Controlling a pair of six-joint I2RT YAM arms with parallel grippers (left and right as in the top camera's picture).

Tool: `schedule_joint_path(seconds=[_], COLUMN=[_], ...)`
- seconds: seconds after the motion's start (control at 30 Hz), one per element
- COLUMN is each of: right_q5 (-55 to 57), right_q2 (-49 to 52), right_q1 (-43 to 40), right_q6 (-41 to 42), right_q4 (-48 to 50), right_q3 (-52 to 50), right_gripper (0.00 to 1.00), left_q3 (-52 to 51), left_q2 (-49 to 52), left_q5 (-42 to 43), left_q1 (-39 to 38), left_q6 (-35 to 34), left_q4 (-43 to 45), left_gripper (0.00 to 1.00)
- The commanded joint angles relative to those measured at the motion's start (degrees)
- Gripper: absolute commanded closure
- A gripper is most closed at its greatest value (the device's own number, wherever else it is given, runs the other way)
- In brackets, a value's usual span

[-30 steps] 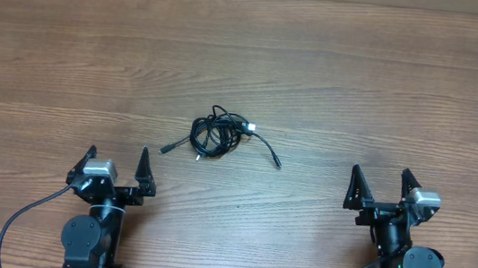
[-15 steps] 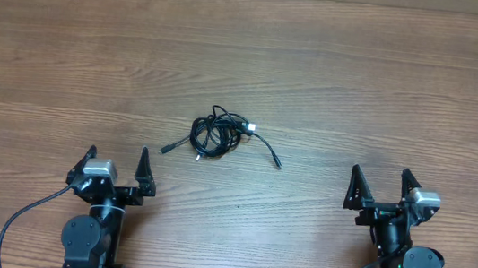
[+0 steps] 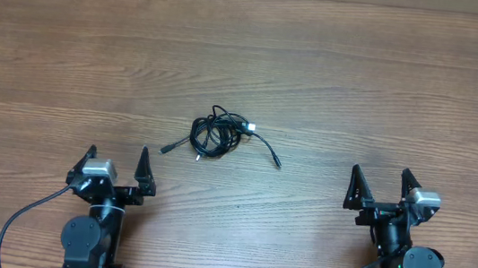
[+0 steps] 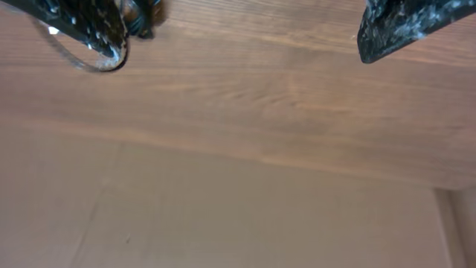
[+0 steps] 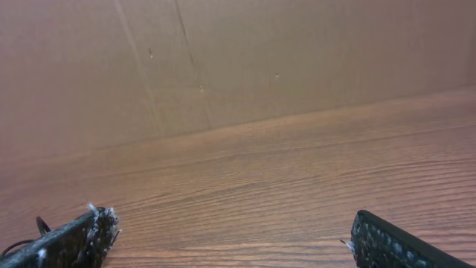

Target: Untangle cables

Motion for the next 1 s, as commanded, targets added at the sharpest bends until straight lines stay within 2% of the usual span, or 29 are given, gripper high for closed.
schedule_joint_path(seconds=[0.0,0.13,0.23,0.43,0.77,0.97], right_q5=[-0.3,-0.3,-0.3,-0.2,1.3,1.2], right_q2=[-0.5,-0.5,-0.5,-0.5,0.2,5.9], right_q1=[0.3,0.3,0.3,0.3,0.3,0.3], right_q6=[-0.1,0.0,0.0,-0.1,-0.1,-0.1], right_q4=[0.3,0.4,0.7,0.7,-5.0,-10.1], right_q3=[-0.6,-0.6,-0.6,-0.6,4.1,10.1], right_gripper=[0.00,0.00,0.00,0.00,0.00,0.00], left_q3=[0.3,3.4,7.8,14.4,23.5,32.0], left_q2=[-0.4,-0.3,0.5,6.1,23.9,36.1], left_q5=[4.7,5.5,5.4,5.5,6.4,10.3], left_q1=[0.4,0.4,0.4,0.4,0.3,0.3], left_q6=[-4.3,-4.3,-4.0,-3.0,-3.0,-3.0], left_q4=[1.7,0.0,-4.8,-10.6,-12.3,-14.8], left_gripper=[0.00,0.00,0.00,0.00,0.00,0.00])
